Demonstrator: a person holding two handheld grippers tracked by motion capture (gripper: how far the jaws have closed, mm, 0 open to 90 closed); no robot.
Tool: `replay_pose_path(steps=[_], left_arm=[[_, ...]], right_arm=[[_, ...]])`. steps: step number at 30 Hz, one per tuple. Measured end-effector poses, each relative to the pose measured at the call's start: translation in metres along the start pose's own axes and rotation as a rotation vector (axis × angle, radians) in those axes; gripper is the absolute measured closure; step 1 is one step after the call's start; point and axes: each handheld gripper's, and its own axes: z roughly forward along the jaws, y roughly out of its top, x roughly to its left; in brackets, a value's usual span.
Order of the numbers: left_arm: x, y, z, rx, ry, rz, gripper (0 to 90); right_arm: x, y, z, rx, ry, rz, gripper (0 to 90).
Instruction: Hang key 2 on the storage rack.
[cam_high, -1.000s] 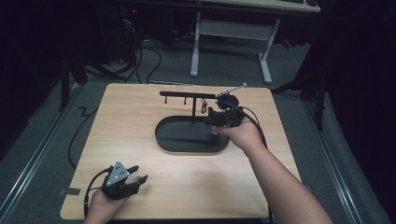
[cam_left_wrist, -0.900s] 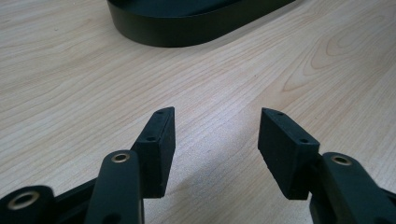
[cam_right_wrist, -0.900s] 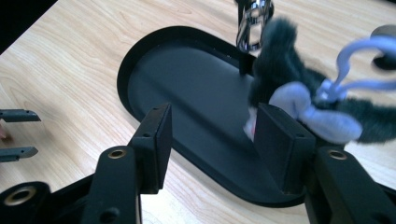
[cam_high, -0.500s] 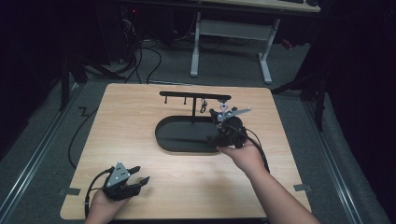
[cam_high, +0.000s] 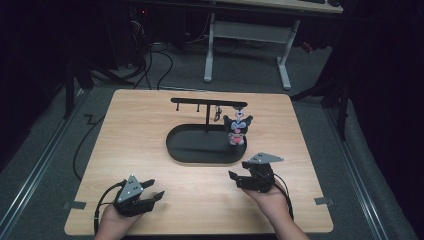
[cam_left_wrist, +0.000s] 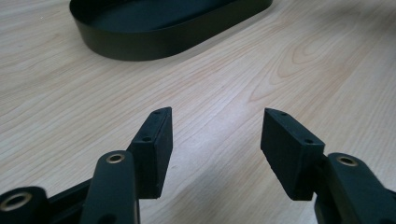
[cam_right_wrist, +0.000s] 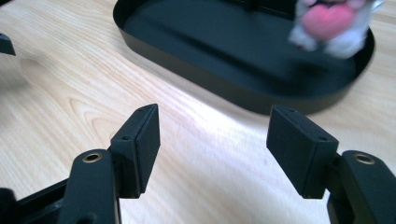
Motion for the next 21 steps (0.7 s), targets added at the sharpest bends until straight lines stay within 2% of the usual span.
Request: replay_pose_path(steps=[6,9,10,11,12,14,15,17,21], left_arm=[[-0.010,0.005,0.005,-0.006,-0.037,0.002,44.3],[-0.016,0.007,0.007,-0.010,-0.064,-0.002,44.1],[-0.018,0.008,0.008,-0.010,-0.067,-0.003,44.1],[-0.020,0.009,0.009,-0.011,-0.069,-0.004,44.1],[-0.022,0.010,0.011,-0.011,-0.074,-0.008,44.1],[-0.025,0.011,0.015,-0.008,-0.077,-0.012,44.0],[-0.026,0.011,0.017,-0.002,-0.078,-0.014,44.0],[-0.029,0.012,0.021,0.010,-0.076,-0.010,44.0],[-0.032,0.012,0.022,0.016,-0.064,-0.004,43.9]], right_arm=[[-0.003,-0.042,-0.020,-0.093,-0.007,0.032,31.8],[-0.003,-0.068,-0.031,-0.141,-0.051,0.041,29.0],[-0.003,-0.079,-0.035,-0.166,-0.069,0.040,30.8],[-0.003,-0.087,-0.038,-0.175,-0.075,0.059,31.2],[-0.005,-0.088,-0.041,-0.164,-0.054,0.079,27.1],[-0.007,-0.088,-0.046,-0.189,-0.078,0.055,26.9],[-0.009,-0.088,-0.045,-0.184,-0.087,0.047,26.4],[-0.010,-0.089,-0.043,-0.179,-0.071,0.064,26.3],[-0.008,-0.087,-0.039,-0.175,-0.062,0.043,26.1]])
